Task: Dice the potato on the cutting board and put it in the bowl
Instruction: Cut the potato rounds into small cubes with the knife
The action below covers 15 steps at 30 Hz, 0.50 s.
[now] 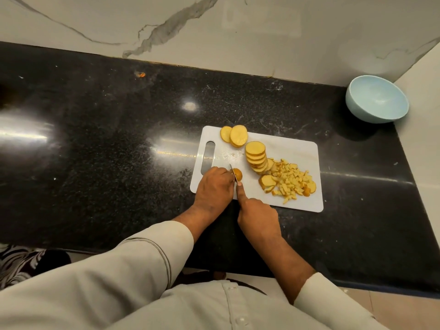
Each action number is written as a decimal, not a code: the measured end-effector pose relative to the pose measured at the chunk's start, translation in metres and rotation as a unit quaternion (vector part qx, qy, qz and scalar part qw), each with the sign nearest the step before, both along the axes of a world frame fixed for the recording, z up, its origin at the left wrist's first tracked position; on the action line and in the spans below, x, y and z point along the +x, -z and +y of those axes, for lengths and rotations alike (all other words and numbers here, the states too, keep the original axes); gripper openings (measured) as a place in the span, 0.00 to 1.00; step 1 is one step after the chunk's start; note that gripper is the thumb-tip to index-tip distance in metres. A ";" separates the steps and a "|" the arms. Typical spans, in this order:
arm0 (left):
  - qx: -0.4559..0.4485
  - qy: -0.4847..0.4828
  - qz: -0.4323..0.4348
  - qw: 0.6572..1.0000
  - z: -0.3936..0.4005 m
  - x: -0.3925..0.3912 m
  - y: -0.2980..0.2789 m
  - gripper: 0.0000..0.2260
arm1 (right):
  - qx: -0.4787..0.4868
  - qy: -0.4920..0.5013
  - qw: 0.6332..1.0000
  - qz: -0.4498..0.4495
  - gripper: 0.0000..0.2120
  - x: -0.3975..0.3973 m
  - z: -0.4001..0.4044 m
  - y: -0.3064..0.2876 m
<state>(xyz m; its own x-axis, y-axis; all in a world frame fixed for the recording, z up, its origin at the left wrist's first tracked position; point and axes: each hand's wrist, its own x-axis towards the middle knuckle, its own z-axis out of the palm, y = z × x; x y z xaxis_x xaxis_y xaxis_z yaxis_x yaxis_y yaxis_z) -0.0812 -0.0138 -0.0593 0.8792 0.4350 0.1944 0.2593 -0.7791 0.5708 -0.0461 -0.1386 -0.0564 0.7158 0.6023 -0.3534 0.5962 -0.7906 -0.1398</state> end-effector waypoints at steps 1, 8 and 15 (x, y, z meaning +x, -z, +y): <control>0.002 0.001 0.003 1.000 0.001 0.000 0.001 0.06 | -0.004 0.000 1.000 0.003 0.33 -0.004 -0.007 0.000; -0.008 0.020 0.022 1.000 0.006 -0.002 0.003 0.05 | 0.017 0.015 1.000 0.021 0.31 -0.024 -0.050 -0.010; 0.073 0.247 0.167 0.952 0.058 0.033 -0.016 0.15 | 0.092 0.063 0.994 -0.023 0.29 -0.018 -0.052 -0.016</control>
